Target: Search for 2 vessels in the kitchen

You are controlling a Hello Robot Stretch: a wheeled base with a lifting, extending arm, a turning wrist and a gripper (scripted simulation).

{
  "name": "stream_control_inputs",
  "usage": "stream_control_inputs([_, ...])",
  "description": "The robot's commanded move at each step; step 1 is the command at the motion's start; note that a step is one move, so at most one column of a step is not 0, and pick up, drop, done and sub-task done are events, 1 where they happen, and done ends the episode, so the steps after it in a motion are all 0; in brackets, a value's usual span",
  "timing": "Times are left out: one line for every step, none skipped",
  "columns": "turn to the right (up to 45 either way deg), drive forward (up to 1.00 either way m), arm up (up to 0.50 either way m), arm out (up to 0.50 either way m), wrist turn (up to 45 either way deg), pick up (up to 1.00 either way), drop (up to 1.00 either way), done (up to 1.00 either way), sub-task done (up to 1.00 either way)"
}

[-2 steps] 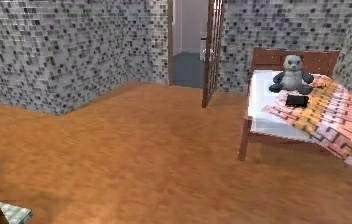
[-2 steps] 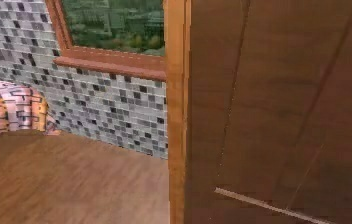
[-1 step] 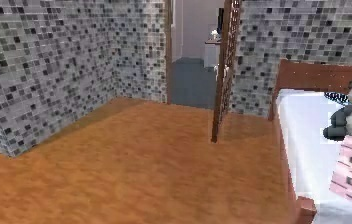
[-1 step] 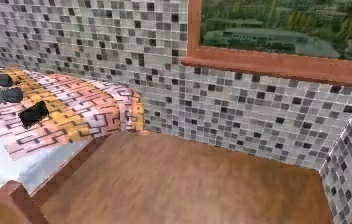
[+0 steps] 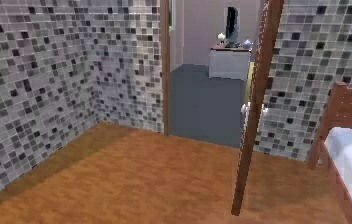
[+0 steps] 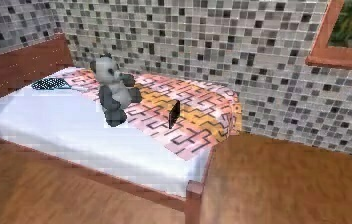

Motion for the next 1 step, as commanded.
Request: stream_control_inputs([0.0, 1.0, 0.0, 0.0, 0.0, 0.0, 0.0, 0.0, 0.0])
